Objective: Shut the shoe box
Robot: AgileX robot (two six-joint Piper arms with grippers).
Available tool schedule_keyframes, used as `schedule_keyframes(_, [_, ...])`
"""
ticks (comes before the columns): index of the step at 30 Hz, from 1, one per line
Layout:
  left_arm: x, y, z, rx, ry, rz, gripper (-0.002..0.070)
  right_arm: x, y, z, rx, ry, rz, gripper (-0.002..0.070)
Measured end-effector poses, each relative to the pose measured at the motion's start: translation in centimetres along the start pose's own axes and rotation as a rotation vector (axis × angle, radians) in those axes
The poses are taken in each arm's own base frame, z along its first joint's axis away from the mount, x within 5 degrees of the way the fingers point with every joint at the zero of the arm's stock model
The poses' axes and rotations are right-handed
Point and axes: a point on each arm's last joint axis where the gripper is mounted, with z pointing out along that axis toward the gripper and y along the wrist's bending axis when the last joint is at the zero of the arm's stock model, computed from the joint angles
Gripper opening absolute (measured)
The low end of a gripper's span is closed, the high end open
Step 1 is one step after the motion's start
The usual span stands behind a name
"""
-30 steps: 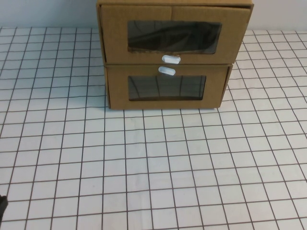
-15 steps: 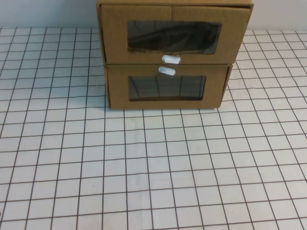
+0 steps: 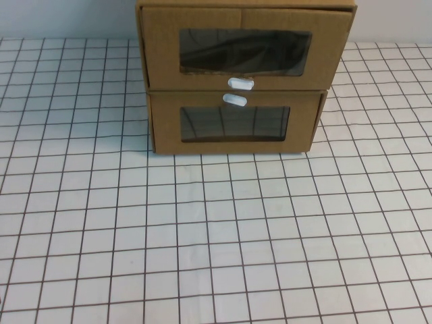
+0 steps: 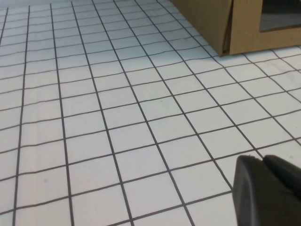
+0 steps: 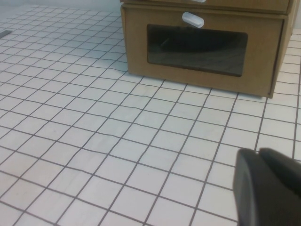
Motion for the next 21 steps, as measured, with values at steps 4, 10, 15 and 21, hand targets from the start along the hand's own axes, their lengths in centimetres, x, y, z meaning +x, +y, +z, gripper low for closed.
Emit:
schedule_keyframes(4, [0.0, 0.0, 0.0, 0.0, 0.0, 0.0, -0.0005, 0.0, 0.0, 0.0, 0.0, 0.0, 0.0, -0.0014])
schedule_keyframes(10, [0.0, 0.0, 0.0, 0.0, 0.0, 0.0, -0.0005, 0.0, 0.0, 0.0, 0.0, 0.0, 0.0, -0.0014])
schedule_keyframes(15, [0.0, 0.0, 0.0, 0.0, 0.0, 0.0, -0.0005, -0.5, -0.6, 0.0, 0.067, -0.048, -0.069, -0.0014])
schedule_keyframes(21, [0.0, 0.0, 0.0, -0.001, 0.0, 0.001, -0.0005, -1.4, -1.5, -0.1, 0.165, -0.162, -0.09, -0.0014])
